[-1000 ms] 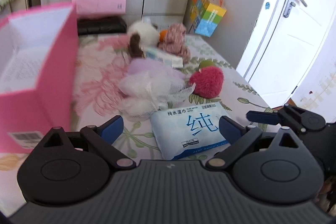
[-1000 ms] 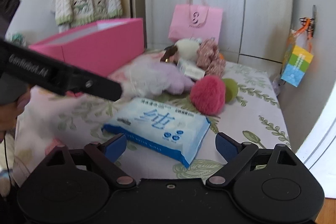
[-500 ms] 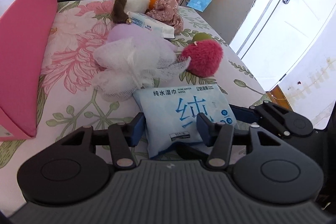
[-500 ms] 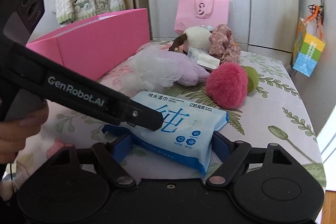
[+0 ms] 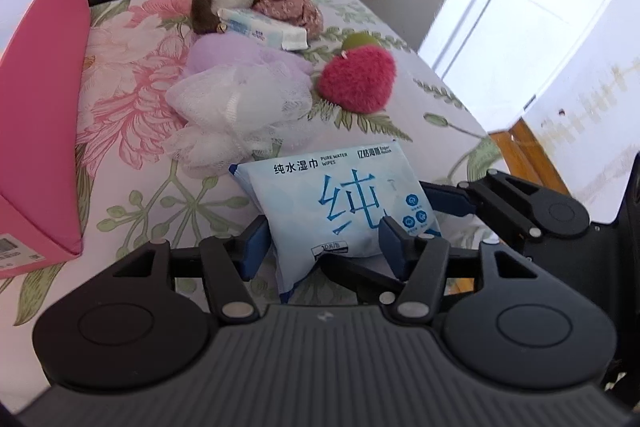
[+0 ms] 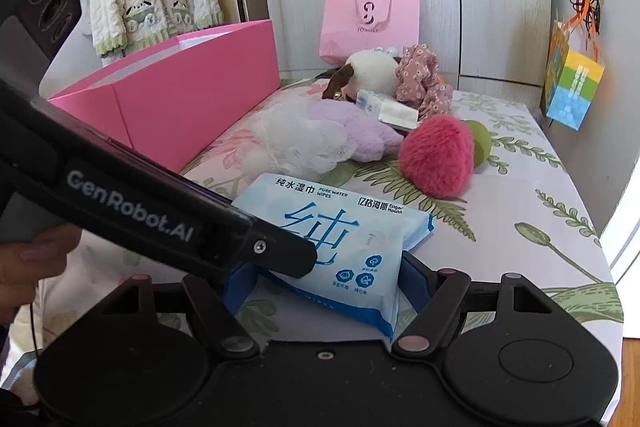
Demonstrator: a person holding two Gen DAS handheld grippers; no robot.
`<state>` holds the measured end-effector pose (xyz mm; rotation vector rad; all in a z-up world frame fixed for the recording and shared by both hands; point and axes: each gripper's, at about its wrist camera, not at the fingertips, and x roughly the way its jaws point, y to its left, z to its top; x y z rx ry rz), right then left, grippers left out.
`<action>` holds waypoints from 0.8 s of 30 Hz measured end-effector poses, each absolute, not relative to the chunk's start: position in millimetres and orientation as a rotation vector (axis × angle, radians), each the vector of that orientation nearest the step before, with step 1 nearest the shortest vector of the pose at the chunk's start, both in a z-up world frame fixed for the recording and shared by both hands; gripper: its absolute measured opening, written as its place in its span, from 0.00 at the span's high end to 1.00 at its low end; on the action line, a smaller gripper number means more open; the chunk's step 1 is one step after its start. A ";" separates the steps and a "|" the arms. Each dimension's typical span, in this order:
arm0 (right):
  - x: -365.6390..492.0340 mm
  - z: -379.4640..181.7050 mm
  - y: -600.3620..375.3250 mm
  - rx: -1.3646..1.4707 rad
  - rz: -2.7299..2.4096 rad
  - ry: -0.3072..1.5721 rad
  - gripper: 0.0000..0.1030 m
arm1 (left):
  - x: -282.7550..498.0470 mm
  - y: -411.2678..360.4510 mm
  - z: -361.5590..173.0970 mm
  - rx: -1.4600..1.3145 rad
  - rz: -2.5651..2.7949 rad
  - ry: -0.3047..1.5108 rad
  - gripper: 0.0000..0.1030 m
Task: Organize soft objects
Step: 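Close the left gripper on the wet-wipes pack and lift it, then carry the wipes pack over the pink box and open the left gripper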
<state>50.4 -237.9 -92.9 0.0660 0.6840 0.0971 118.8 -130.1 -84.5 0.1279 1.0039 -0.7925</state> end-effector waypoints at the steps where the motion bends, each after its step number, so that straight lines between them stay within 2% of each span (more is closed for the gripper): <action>1: 50.4 -91.6 -236.3 0.067 0.098 0.694 0.23 | 119.0 -128.7 -82.7 0.128 -0.793 1.017 0.45; 15: 46.6 -56.4 -194.5 -0.012 0.165 0.833 0.24 | 105.4 -88.0 -56.6 0.129 -0.784 1.126 0.45; 24: 43.9 -22.6 -154.8 -0.089 0.273 0.855 0.24 | 88.8 -35.8 -25.5 0.088 -0.743 1.125 0.45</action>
